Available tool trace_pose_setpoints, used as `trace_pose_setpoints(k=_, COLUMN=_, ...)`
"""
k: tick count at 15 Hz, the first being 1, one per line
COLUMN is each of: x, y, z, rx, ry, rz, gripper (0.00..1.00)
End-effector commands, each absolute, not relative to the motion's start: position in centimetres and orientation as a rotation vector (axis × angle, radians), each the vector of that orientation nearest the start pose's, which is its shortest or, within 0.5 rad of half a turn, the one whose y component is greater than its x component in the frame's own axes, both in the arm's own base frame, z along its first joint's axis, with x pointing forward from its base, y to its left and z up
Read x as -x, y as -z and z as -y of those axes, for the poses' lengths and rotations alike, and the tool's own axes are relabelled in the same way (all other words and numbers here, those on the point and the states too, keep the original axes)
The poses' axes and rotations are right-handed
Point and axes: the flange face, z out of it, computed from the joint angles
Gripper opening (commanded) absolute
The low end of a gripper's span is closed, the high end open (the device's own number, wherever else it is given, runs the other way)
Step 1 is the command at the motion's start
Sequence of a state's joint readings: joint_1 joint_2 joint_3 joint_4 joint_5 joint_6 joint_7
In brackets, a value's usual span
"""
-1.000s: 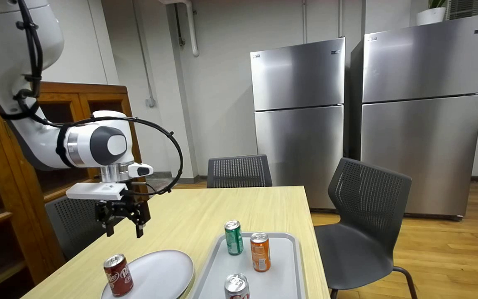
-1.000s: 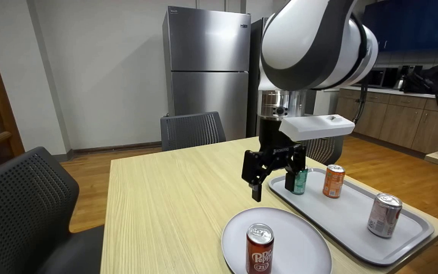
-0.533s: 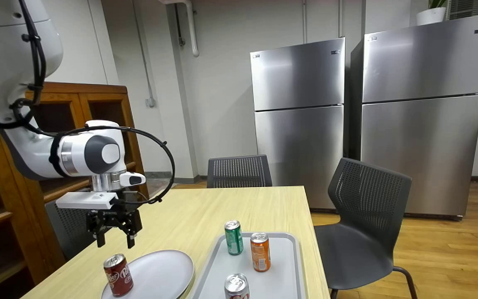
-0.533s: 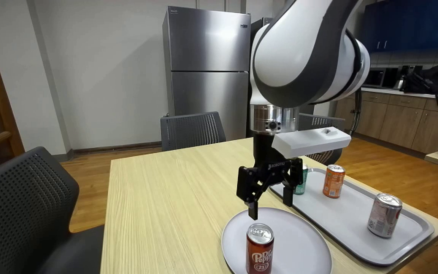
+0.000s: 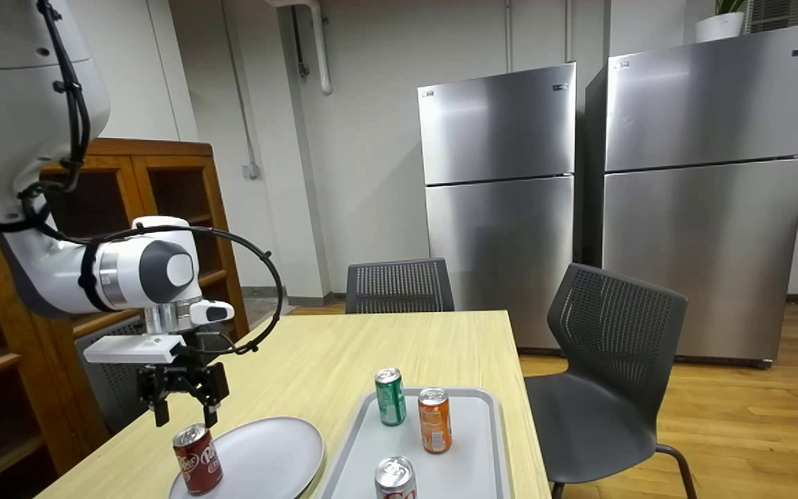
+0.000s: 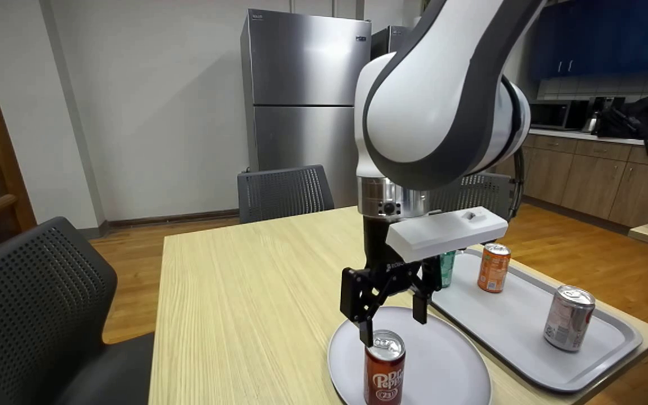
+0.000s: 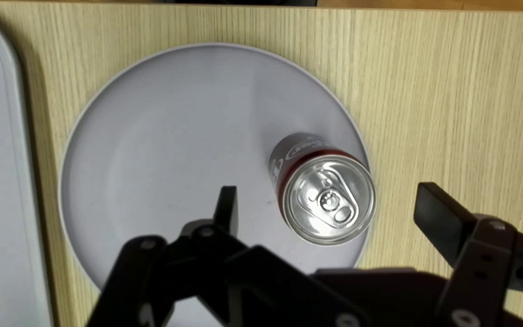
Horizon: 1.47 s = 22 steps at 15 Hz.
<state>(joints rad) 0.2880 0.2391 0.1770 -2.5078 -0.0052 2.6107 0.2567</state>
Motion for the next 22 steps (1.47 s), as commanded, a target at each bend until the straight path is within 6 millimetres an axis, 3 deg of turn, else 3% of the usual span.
trace_pose_setpoints(k=1, x=-41.1, y=-17.2, z=-21.5, rx=3.146, ry=-0.184, rz=0.291, gripper=1.0)
trace_pose_setpoints(k=10, x=-42.1, y=-14.8, z=-21.9, rx=3.167, ry=-0.186, rz=0.273, gripper=1.0)
trace_pose_setpoints(k=22, x=-41.9, y=-14.7, z=-21.4, rx=3.159, ry=-0.193, rz=0.323, gripper=1.0)
